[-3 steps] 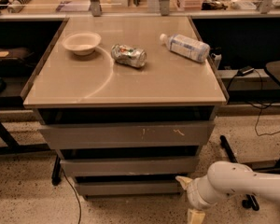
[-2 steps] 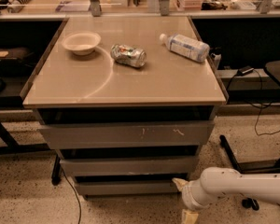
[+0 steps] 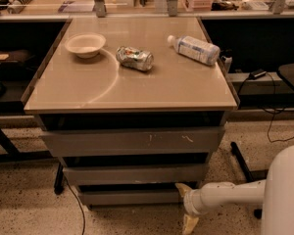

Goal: Open bottom drawer

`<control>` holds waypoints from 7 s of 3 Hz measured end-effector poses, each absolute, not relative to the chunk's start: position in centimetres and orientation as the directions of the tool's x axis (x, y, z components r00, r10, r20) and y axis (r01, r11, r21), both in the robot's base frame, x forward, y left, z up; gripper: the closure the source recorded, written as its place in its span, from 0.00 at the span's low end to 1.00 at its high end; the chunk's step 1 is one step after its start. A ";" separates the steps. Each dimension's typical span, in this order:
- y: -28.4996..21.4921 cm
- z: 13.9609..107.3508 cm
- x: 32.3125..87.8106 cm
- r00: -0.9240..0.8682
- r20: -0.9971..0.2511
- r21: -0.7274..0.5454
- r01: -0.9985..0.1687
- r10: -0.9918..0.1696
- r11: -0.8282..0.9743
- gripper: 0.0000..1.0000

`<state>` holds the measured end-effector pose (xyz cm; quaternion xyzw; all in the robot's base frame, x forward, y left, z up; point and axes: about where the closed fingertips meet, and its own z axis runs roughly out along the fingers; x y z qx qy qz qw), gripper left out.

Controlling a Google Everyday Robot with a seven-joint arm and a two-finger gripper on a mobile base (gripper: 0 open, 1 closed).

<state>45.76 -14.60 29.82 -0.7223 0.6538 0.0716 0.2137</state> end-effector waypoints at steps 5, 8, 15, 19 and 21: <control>-17.1 19.8 53.5 0.120 -0.488 -0.400 -0.911 -0.864 0.099 0.00; -16.5 16.3 55.7 0.142 -0.454 -0.397 -0.916 -0.880 0.057 0.00; -20.0 16.8 54.7 0.075 -0.493 -0.329 -0.938 -0.867 0.105 1.00; -19.0 15.8 49.9 0.079 -0.542 -0.270 -0.959 -0.837 0.085 0.85; -20.7 16.9 49.0 0.106 -0.508 -0.290 -0.956 -0.855 0.054 1.00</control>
Offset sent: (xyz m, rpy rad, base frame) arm 0.0345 -0.0216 -0.0603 0.1131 -0.0763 -0.0987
